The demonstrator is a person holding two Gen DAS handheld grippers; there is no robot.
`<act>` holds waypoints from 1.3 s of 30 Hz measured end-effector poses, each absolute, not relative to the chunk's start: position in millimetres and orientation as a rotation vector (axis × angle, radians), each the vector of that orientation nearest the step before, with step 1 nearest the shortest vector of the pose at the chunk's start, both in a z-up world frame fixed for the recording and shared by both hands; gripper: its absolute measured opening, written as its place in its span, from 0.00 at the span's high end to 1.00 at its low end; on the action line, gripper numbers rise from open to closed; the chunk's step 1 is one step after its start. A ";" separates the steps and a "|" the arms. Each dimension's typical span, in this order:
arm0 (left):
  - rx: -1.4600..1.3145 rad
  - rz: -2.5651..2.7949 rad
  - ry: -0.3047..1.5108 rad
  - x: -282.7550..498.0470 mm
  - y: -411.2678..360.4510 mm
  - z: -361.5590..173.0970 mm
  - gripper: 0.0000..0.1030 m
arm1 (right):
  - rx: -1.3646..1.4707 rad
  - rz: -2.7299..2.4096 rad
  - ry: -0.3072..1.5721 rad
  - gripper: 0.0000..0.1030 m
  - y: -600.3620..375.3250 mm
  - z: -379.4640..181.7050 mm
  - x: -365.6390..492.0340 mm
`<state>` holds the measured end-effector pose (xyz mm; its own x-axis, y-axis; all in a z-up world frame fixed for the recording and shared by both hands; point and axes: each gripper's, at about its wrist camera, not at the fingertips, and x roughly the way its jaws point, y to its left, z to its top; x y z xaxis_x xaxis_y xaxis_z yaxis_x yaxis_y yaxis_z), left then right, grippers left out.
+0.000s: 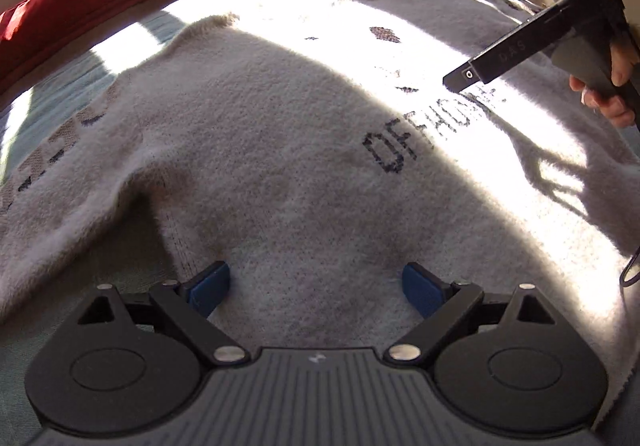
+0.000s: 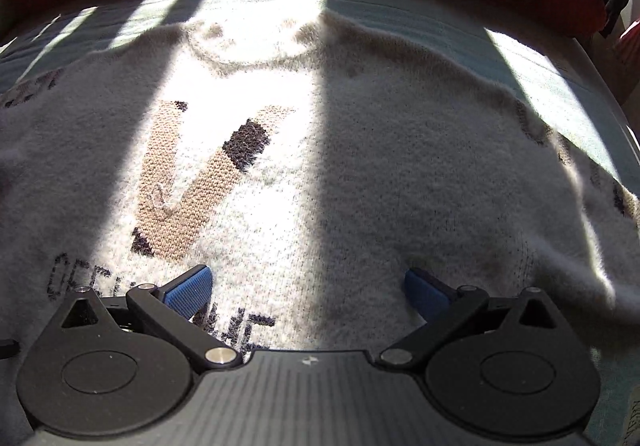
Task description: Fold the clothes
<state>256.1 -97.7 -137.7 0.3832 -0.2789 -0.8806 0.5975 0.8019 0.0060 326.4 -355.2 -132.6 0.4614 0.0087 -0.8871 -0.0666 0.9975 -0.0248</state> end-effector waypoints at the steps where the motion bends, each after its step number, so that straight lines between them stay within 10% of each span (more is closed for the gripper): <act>1: 0.359 -0.575 1.042 250.4 -96.0 -136.5 0.10 | -0.057 0.040 1.097 0.00 -355.3 -132.5 323.3; 39: 0.131 -0.280 1.278 245.3 -125.2 -144.2 0.01 | -0.091 0.060 1.129 0.00 -348.6 -138.0 263.7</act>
<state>245.3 -125.2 -144.2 0.2603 -0.1342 -0.9561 0.2784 0.9587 -0.0588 263.7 -348.6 -138.0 0.4267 0.0021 -0.9044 -0.0943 0.9947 -0.0422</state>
